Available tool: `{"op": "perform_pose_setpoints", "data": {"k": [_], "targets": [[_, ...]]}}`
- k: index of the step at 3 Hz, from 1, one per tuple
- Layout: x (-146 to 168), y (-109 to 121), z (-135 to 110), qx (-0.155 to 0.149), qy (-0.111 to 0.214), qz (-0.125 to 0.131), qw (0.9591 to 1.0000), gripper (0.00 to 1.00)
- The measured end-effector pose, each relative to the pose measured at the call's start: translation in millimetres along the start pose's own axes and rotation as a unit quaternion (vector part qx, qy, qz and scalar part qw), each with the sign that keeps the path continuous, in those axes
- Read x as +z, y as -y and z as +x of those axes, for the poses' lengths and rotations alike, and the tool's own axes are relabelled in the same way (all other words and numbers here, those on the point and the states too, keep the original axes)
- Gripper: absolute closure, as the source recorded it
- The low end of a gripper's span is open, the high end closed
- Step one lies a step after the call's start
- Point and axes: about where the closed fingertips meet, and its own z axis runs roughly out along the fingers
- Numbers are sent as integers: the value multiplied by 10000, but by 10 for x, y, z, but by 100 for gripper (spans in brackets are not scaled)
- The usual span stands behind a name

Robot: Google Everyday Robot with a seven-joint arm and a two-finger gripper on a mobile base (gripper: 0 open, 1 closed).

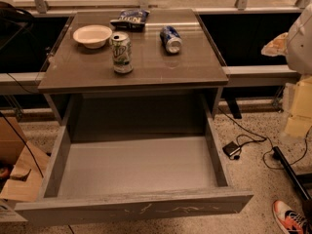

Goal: Place 7up can into top drawer

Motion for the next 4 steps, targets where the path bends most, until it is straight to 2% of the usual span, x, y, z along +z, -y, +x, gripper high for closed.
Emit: {"op": "perform_pose_setpoints", "data": {"k": [1,2,3,4], "targets": [[0,0,0,0,1,0,10000,0],[100,19,-209,-133,276,12,9995,0],[256,75,-529,-226,783,-3,9967,0],[423,211,-871,-183,1457,-72,9891,0]]}}
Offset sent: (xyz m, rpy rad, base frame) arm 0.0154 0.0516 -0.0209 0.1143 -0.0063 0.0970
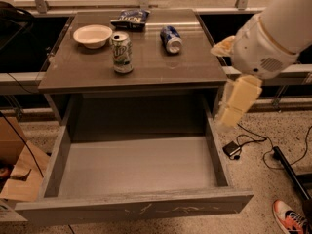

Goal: Place 7up can into top drawer

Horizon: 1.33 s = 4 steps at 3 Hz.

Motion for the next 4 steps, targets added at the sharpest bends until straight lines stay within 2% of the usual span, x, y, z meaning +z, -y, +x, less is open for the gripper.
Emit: {"op": "perform_pose_setpoints", "data": {"k": [1,2,3,4], "targets": [[263,202,-250,-2,617,-123,9980,0],[516,458,-489,-119,985,-239,9948,0],[821,741,-770,-262,1221,-375,9915,0],[821,741,-770,-262,1221,-375,9915,0]]}}
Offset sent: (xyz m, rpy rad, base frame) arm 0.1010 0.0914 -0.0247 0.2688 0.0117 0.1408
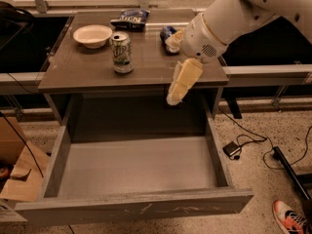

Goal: Place 7up can into top drawer

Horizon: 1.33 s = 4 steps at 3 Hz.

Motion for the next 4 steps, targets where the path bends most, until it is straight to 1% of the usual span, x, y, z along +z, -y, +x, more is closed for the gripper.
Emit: {"op": "perform_pose_setpoints", "data": {"k": [1,2,3,4], "targets": [[148,40,-72,117,150,89,9998,0],[406,237,-297,100,574,254,9980,0],[675,522,-508,43,988,419,9942,0],[928,802,-651,-8,1346,515,9896,0]]}}
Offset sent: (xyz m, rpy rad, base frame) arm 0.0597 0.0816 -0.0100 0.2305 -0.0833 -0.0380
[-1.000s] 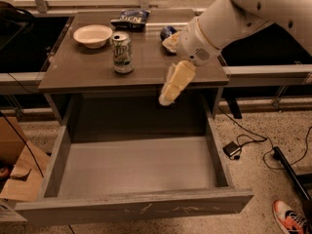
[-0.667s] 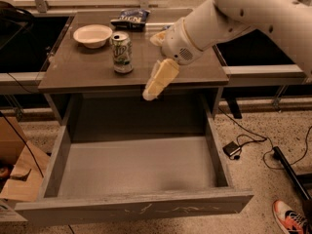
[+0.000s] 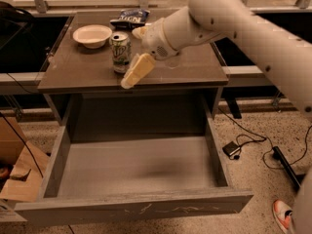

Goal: Place 7up can into top drawer

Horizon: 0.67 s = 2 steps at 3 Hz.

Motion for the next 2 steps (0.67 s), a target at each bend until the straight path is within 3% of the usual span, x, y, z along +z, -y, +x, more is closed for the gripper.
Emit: {"op": "perform_pose_setpoints", "data": {"k": [2], "targets": [[423,477,38,63,517,-2,9986,0]]}}
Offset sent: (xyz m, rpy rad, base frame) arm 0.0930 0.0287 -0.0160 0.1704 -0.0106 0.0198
